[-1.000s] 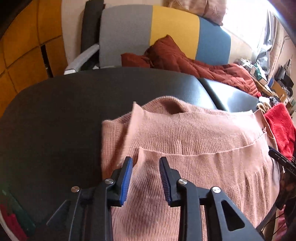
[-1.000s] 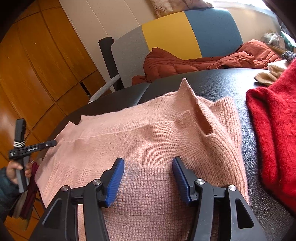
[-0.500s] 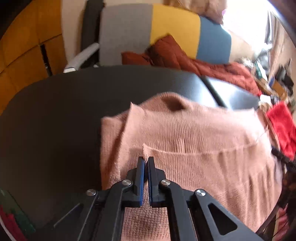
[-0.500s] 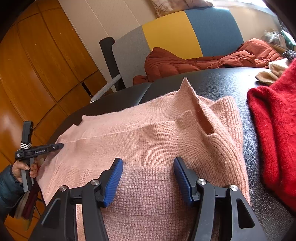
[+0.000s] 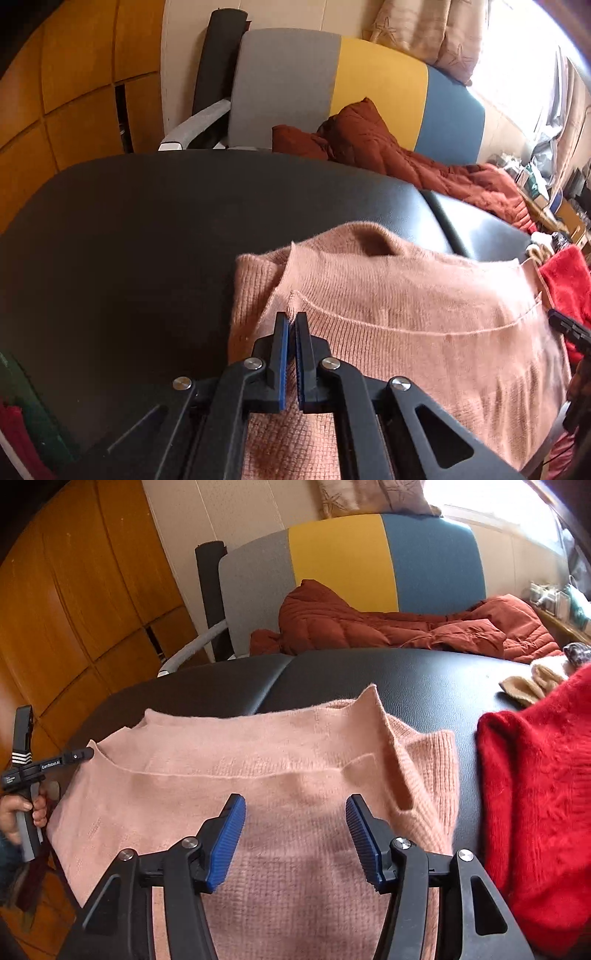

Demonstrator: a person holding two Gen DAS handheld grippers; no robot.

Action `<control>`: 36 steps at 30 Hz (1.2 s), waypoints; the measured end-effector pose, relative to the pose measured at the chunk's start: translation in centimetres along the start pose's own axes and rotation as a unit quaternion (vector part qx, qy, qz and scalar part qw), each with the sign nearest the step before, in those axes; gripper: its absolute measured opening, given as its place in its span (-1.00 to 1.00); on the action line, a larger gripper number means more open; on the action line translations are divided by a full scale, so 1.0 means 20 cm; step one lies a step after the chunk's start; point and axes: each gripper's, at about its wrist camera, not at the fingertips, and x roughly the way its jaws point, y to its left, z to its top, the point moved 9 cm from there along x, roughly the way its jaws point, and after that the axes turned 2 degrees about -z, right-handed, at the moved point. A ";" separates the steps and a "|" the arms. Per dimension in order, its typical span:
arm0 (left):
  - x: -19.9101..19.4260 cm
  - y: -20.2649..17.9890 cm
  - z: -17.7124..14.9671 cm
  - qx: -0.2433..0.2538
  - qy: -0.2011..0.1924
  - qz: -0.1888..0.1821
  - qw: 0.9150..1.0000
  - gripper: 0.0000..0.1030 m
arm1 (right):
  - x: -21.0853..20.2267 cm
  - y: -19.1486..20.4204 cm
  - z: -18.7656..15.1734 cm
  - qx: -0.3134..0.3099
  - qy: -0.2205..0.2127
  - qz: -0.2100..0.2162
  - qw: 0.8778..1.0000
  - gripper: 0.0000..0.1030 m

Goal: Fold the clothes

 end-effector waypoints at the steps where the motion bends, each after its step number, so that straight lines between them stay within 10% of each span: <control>1: 0.01 0.00 -0.01 0.000 0.003 0.001 1.000 -0.96 | 0.01 -0.02 0.01 -0.003 0.003 -0.005 1.000 0.12; 17: 0.07 -0.01 -0.08 0.011 0.022 0.008 1.000 -0.95 | 0.18 -0.15 0.04 -0.021 0.046 -0.027 0.998 0.11; 20: 0.06 -0.02 -0.09 0.014 0.020 0.011 1.000 -0.95 | 0.17 -0.14 0.04 -0.025 0.049 -0.021 0.998 -0.30; 22: 0.05 -0.02 -0.08 0.018 0.015 0.013 1.000 -0.95 | 0.16 -0.14 0.03 -0.032 0.049 -0.026 0.998 -0.91; 36: -0.07 0.05 0.04 -0.021 -0.056 0.043 0.997 -0.96 | 0.01 -0.22 0.13 0.012 -0.022 -0.074 0.997 -0.92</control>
